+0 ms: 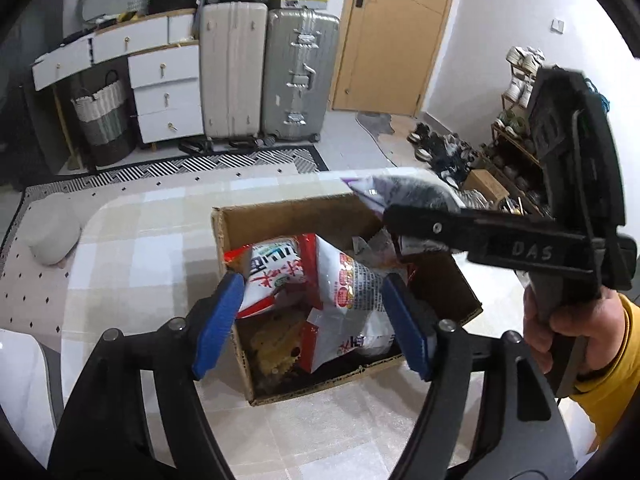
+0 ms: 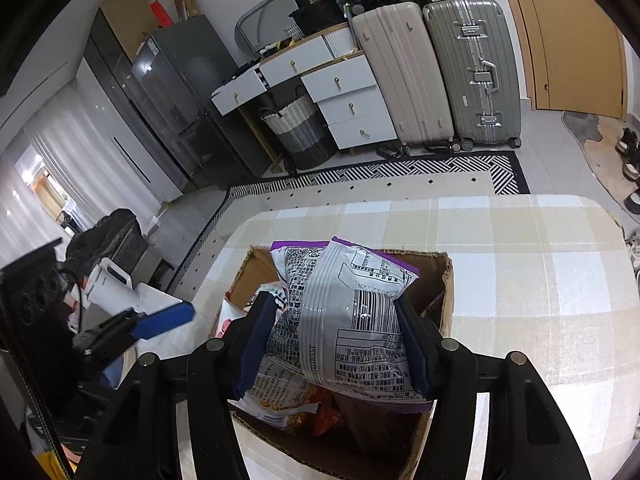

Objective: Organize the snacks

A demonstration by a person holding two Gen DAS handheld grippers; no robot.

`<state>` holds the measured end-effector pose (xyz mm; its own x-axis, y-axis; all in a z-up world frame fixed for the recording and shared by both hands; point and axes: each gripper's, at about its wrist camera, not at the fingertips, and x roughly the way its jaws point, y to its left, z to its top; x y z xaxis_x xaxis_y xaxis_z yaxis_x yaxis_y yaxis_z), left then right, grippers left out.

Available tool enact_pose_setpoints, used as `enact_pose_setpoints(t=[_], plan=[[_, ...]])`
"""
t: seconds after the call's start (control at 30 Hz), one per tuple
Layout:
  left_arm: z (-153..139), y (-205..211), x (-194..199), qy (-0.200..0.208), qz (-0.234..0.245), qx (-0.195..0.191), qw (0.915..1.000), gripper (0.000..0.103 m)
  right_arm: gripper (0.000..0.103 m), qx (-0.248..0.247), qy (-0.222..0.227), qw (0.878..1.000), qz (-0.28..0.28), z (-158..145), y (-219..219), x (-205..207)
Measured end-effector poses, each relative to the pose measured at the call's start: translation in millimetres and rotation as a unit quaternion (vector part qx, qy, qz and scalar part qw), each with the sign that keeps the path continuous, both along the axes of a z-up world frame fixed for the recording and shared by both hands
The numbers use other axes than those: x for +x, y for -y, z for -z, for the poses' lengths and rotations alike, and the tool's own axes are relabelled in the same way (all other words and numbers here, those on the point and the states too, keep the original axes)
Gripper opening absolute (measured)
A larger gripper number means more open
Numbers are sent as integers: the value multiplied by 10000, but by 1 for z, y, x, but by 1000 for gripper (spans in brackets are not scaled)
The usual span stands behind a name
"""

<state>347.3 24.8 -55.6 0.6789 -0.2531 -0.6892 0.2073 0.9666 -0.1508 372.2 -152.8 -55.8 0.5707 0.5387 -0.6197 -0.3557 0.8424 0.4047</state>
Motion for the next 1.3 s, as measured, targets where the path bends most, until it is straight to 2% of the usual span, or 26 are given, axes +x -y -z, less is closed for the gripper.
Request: enact_pose_setpoints(t=[0.13, 0.27, 0.37, 0.6, 0.73, 0.9, 1.0, 1.3], plan=[[-9, -9, -11, 125, -190, -145, 9996, 71, 60, -77, -73, 9999, 60, 4, -1, 0], [-16, -14, -19, 165, -284, -114, 9994, 72, 60, -229, 26, 9997, 80, 2, -4, -4], [-23, -17, -27, 234, -329, -110, 9991, 78, 61, -280, 109, 9994, 155, -2, -4, -8], [-45, -12, -52, 362, -297, 8, 9989, 78, 62, -396, 126, 9989, 216, -9, 0, -16], [-60, -8, -68, 446, -295, 52, 9986, 78, 62, -238, 250, 9991, 260, -21, 8, -29], [-84, 2, -94, 595, -254, 136, 9978, 79, 62, -105, 531, 9982, 271, -48, 17, -56], [-99, 9, -114, 720, -241, 159, 9970, 79, 65, -96, 810, 9963, 281, -66, 22, -78], [-142, 20, -188, 1037, -331, 221, 9938, 82, 69, -121, 1723, 9847, 221, -120, 29, -163]])
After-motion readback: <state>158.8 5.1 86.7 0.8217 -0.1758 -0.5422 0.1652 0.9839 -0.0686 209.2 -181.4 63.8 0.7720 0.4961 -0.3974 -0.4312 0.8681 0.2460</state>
